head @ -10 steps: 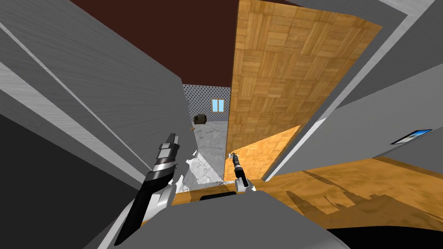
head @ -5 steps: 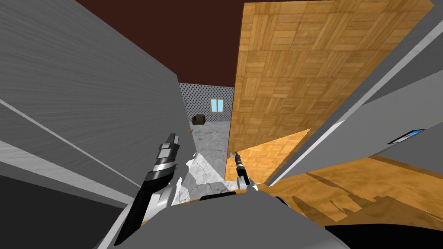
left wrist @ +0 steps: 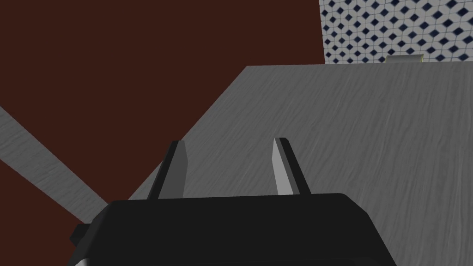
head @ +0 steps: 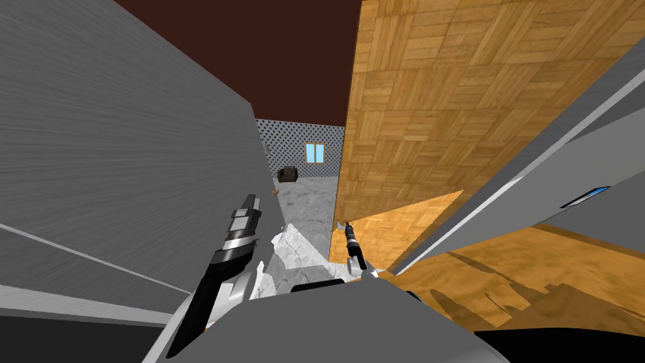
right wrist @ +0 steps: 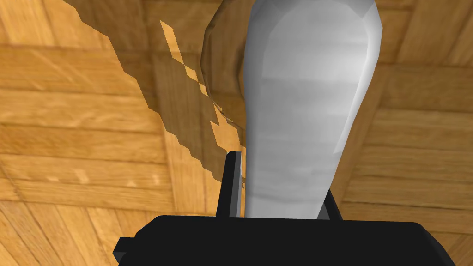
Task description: Push the door open
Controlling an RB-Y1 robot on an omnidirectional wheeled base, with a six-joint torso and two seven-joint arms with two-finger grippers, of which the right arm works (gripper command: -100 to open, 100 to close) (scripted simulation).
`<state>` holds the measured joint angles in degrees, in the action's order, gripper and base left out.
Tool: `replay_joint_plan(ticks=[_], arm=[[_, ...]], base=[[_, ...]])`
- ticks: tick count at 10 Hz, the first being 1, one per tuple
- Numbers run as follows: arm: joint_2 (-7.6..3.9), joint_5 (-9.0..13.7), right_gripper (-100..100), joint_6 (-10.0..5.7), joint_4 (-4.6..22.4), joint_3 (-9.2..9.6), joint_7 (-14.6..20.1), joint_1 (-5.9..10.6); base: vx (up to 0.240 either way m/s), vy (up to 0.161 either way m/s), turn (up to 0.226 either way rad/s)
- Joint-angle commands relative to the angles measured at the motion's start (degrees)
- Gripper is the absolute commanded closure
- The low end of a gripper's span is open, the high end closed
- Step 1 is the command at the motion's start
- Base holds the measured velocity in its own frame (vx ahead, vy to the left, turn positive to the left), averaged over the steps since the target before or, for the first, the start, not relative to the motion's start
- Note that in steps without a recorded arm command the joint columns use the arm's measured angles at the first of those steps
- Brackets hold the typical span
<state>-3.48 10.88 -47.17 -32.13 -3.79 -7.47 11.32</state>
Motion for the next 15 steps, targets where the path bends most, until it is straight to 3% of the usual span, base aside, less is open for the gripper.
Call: replay_joint_plan(ticks=[1, 5, 6, 9, 15], arm=[[-0.83, 0.84, 100, 0.09, -1.02, -1.7, -0.7, -0.18], [-0.83, 0.84, 100, 0.09, -1.02, -1.7, -0.7, -0.18], [-0.93, 1.63, 100, 0.05, -0.97, -3.09, -1.11, -0.18], [-0.89, 2.2, 100, 0.03, -0.93, -4.11, -1.42, -0.18], [0.28, 4.32, 100, -0.07, -0.8, -7.86, -2.55, -0.18]], base=[[0.143, 0.055, -0.047], [0.053, 0.015, -0.011], [0.122, 0.063, -0.07], [0.166, 0.078, -0.08], [0.185, 0.072, -0.072]])
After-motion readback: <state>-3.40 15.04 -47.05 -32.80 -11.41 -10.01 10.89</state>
